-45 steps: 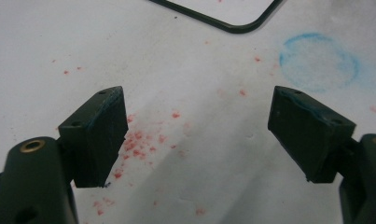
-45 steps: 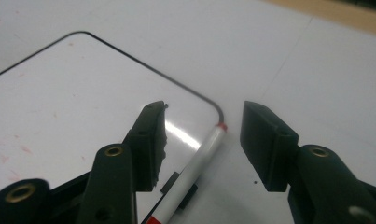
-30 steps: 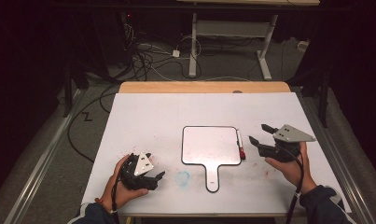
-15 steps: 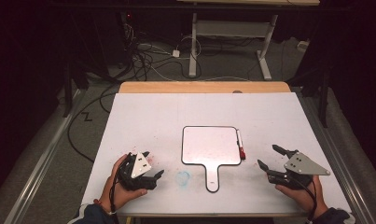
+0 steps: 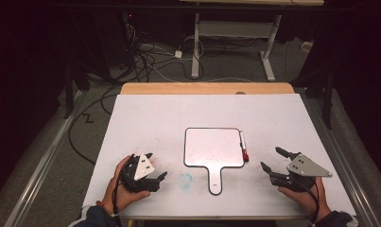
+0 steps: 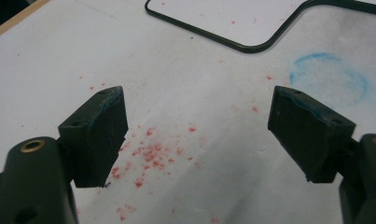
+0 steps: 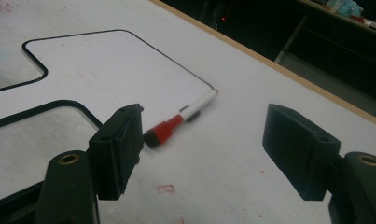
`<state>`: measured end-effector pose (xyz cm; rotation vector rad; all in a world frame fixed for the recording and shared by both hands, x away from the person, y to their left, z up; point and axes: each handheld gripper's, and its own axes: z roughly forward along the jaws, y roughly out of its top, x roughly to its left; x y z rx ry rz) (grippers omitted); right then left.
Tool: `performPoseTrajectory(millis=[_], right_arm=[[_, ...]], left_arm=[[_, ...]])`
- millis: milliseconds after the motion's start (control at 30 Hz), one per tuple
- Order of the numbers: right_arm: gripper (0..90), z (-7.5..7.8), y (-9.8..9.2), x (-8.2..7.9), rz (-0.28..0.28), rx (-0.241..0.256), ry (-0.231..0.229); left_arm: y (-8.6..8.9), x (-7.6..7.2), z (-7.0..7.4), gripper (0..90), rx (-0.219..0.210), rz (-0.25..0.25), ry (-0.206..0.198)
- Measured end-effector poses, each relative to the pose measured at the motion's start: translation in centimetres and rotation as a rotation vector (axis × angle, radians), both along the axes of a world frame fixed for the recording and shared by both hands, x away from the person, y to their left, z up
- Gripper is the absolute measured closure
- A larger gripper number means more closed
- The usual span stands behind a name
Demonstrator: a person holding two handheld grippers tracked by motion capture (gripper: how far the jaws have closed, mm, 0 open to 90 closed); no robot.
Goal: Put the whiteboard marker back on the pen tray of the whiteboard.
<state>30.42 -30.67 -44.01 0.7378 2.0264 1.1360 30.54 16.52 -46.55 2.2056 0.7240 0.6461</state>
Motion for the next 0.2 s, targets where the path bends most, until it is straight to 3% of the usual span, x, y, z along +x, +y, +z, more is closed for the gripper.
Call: performPoseTrajectory(millis=[200], right_arm=[[28.2,0.18,0.19,0.13,0.01,0.002,-0.007]], left_arm=[[-0.07,0.28,-0.09,19.1,0.004,-0.003,0.006]])
